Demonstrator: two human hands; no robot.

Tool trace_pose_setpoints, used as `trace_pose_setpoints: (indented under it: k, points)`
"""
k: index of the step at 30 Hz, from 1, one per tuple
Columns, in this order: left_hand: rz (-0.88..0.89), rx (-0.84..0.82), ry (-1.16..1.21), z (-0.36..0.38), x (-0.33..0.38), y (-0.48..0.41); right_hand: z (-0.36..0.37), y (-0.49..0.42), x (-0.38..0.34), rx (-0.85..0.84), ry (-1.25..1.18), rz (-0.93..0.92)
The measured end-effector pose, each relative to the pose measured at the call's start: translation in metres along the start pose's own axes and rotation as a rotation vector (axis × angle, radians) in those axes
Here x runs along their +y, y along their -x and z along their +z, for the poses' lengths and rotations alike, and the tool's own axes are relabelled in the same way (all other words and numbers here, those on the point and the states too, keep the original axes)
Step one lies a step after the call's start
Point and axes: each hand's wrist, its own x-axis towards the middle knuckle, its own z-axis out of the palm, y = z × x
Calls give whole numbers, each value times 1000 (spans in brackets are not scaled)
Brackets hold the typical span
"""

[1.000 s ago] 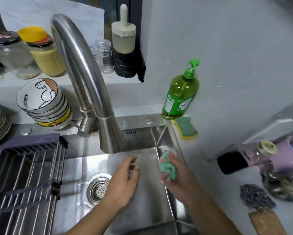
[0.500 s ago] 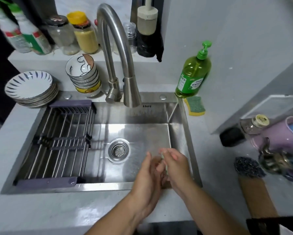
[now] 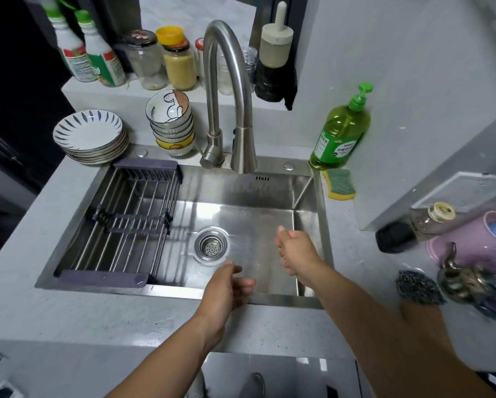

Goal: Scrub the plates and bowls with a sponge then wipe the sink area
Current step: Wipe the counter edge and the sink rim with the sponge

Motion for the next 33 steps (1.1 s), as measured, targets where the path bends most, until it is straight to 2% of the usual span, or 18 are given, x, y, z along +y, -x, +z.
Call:
trace_pose_setpoints:
  k: [3, 7, 12, 15, 21, 25, 30, 33]
  points:
    - [4, -29, -42, -1, 7, -2, 9, -2, -1, 18, 32, 66]
    - [11, -81, -55, 0, 14, -7, 17, 1, -4, 43, -96, 165]
    - [-1, -142, -71, 10, 18, -12, 18, 6, -7, 99, -181, 196]
    - [14, -171, -100, 16, 23, -14, 10, 9, -9, 69, -250, 157]
    - [96, -266, -136, 31, 34, -12, 3, 21, -8, -121, -402, 42]
    - [144, -292, -154, 38, 36, -14, -1, 41, -10, -246, -611, 26]
    - [126, -336, -81, 38, 35, -14, -21, 58, 4, -224, -379, -93]
    - [145, -350, -80, 46, 33, -16, -35, 64, 16, -218, -408, -92]
